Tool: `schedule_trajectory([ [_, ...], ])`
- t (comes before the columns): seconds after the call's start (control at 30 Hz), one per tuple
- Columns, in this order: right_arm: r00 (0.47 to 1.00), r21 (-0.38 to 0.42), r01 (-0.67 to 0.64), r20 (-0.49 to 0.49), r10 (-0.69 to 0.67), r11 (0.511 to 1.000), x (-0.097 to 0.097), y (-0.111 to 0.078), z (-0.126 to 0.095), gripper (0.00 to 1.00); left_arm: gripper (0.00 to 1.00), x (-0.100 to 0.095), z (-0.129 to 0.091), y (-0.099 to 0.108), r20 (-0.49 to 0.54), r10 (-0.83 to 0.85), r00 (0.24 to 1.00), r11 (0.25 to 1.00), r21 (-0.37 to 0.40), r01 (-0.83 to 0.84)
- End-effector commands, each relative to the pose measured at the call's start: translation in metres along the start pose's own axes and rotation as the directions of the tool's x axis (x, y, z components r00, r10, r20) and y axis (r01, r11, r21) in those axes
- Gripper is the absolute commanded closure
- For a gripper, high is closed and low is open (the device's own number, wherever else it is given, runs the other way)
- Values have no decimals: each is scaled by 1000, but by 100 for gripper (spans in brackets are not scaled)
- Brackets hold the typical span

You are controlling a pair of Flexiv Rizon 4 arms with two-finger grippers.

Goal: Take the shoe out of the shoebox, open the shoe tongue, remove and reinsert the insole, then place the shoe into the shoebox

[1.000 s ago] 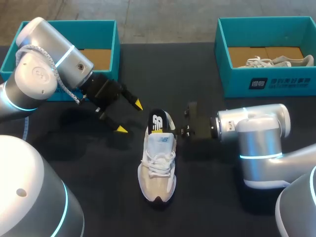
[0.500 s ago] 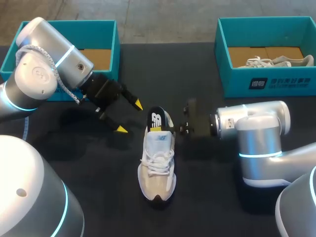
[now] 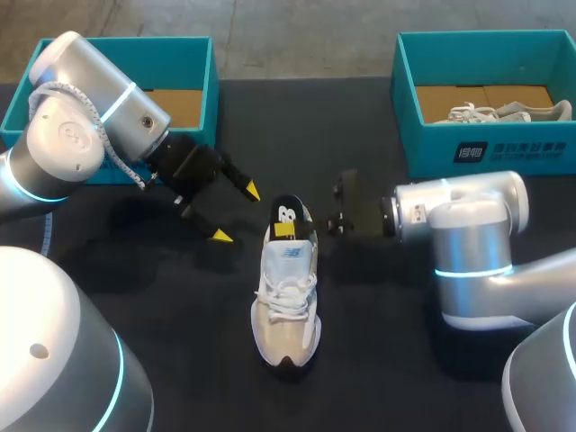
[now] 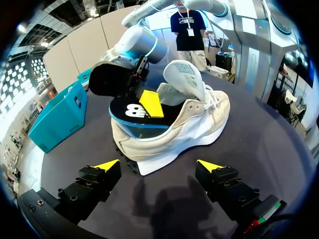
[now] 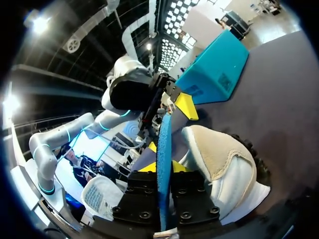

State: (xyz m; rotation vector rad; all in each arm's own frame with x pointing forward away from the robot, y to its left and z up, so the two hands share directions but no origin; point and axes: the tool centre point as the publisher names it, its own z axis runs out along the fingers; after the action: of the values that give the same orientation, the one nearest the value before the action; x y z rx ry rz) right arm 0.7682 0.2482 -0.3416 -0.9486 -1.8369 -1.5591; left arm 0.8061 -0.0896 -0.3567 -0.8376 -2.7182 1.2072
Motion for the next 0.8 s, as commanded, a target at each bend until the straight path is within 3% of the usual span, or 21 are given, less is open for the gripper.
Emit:
schedule_trajectory([
  [0.03, 1000, 11, -3, 0, 3, 1000, -1, 3, 0, 100, 0, 0, 0, 0, -1, 0, 1000, 1000, -3, 0],
  [0.4, 1000, 21, -25, -16, 25, 999, -5, 0, 3, 100, 0, 0, 0, 0, -1, 0, 1000, 1000, -3, 0],
  [0.8, 997, 20, -75, -22, 75, 997, -2, -27, 3, 100, 0, 0, 0, 0, -1, 0, 1000, 1000, -3, 0],
])
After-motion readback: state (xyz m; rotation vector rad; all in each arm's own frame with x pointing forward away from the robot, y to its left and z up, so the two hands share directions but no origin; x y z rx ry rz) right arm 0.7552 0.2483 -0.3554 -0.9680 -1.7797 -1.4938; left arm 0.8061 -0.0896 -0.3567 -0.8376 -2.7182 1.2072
